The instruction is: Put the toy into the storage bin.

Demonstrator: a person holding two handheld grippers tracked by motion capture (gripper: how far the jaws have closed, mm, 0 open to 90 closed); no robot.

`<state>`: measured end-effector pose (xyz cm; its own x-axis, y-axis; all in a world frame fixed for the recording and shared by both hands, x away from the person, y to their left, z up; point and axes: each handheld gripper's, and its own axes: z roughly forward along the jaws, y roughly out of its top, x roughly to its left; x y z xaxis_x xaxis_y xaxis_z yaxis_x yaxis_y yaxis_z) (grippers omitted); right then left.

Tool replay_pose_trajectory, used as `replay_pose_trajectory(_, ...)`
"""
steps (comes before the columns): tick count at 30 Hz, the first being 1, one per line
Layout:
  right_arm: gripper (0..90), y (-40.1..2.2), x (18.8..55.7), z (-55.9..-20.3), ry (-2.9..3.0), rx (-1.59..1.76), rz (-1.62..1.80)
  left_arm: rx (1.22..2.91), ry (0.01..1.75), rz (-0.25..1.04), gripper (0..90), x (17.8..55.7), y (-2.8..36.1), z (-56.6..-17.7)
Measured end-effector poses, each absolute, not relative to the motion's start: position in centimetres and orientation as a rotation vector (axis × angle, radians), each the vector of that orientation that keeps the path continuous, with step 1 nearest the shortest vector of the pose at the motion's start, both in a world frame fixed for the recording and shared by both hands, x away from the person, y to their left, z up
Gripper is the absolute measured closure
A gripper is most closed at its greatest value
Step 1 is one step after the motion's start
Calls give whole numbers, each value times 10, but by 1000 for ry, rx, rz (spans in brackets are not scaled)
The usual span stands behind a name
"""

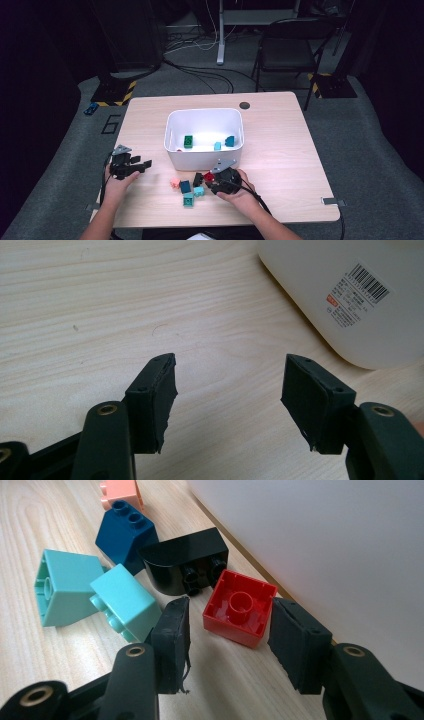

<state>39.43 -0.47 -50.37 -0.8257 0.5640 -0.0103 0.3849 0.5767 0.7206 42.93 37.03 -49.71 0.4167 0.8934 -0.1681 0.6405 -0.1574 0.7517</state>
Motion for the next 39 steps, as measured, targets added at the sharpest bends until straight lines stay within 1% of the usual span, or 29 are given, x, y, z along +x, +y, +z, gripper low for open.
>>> replay_pose_trajectory(8, 511, -3, 399, -508, 2576, 802, 1069, 1884, 1308, 405, 381, 429, 370, -497)
replay_pose_trajectory(11, 537, -2, 400, -510, 2568, 810, 1063, 1884, 1308, 405, 381, 429, 370, -497)
replay_pose_trajectory(14, 583, -2, 401, -510, 2570, 831, 1055, 1884, 1307, 404, 381, 429, 370, -497)
replay_pose_trajectory(26, 586, -7, 397, -504, 2577, 807, 1063, 1886, 1308, 407, 381, 429, 370, -497)
replay_pose_trajectory(39, 586, -12, 382, -477, 2618, 730, 1108, 1891, 1307, 409, 381, 429, 370, -497)
